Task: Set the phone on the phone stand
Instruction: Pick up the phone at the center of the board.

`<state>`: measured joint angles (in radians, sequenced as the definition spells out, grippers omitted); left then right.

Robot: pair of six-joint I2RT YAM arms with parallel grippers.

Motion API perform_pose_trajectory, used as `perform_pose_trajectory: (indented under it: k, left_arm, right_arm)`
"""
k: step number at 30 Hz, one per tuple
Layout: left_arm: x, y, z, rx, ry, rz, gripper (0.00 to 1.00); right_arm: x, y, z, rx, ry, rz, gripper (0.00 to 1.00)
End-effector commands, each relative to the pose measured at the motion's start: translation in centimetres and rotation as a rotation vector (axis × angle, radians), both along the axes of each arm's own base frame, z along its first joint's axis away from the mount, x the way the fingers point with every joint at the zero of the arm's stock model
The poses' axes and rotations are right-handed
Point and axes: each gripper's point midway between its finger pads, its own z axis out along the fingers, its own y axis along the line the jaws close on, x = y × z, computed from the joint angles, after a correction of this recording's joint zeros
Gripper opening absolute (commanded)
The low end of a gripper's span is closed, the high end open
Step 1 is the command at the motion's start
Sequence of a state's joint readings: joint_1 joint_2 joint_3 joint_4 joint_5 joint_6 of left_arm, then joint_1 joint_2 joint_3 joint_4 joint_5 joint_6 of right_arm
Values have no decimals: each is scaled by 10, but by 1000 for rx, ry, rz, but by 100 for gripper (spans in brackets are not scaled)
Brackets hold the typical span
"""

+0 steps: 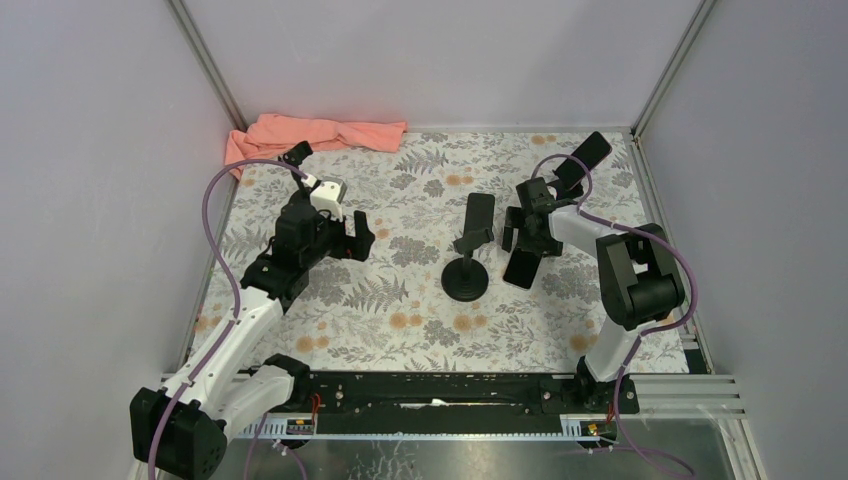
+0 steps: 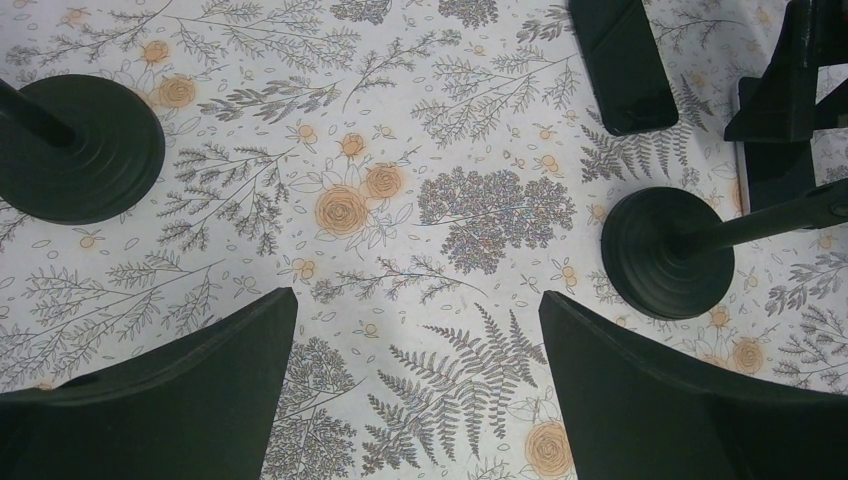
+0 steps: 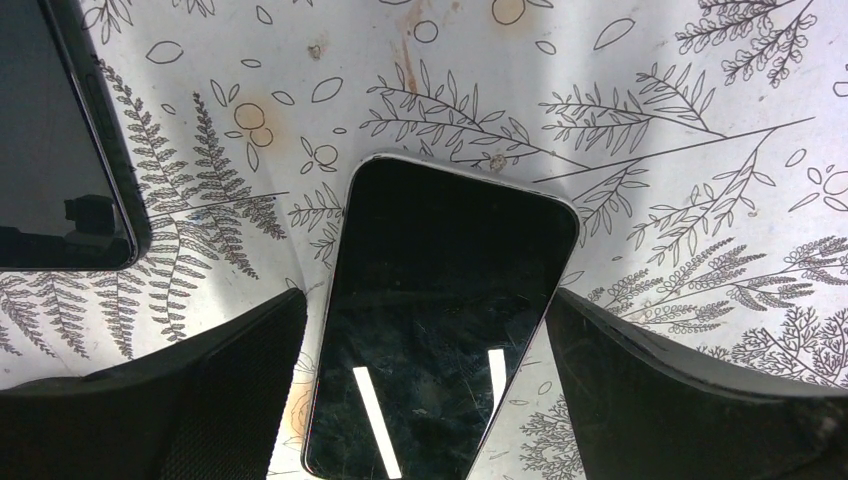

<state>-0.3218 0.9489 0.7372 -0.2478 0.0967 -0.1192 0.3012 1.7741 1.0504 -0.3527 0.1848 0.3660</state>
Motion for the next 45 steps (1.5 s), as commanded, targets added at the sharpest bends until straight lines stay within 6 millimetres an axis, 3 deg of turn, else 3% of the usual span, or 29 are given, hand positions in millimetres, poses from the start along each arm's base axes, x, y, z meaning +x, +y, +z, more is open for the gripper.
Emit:
perform_pose_trajectory:
  k: [1,8,14,21,32,37,38,45]
  left_arm:
    - [4,4,11,8,-28,10,99]
    - [4,4,11,6,-25,10,99]
    - [3,1,10,-3,-22,-8,99]
    - [-3,-15,12,-43,-11,-108,99]
    - [-26,-57,21,-197,21,-340,99]
    - [-46,-88,35,-508,65,-404,99]
    - [-53,-92,27,-569,97,-382,98]
    - [-105,-135,30,-724,-45,-334,97]
  right_arm:
    - [-21,8,-21,24,96,36,96]
    - [-27,6,-29,13,116,50,90]
    - [-21,7,-23,14,84,86,77]
    - [-12,16,1,62,-19,142,58]
    - [-4,22,40,211,-200,174,48]
    - [-2,22,56,274,-238,175,45]
    - [-2,22,58,291,-240,172,45]
    - [-7,33,68,389,-238,187,43]
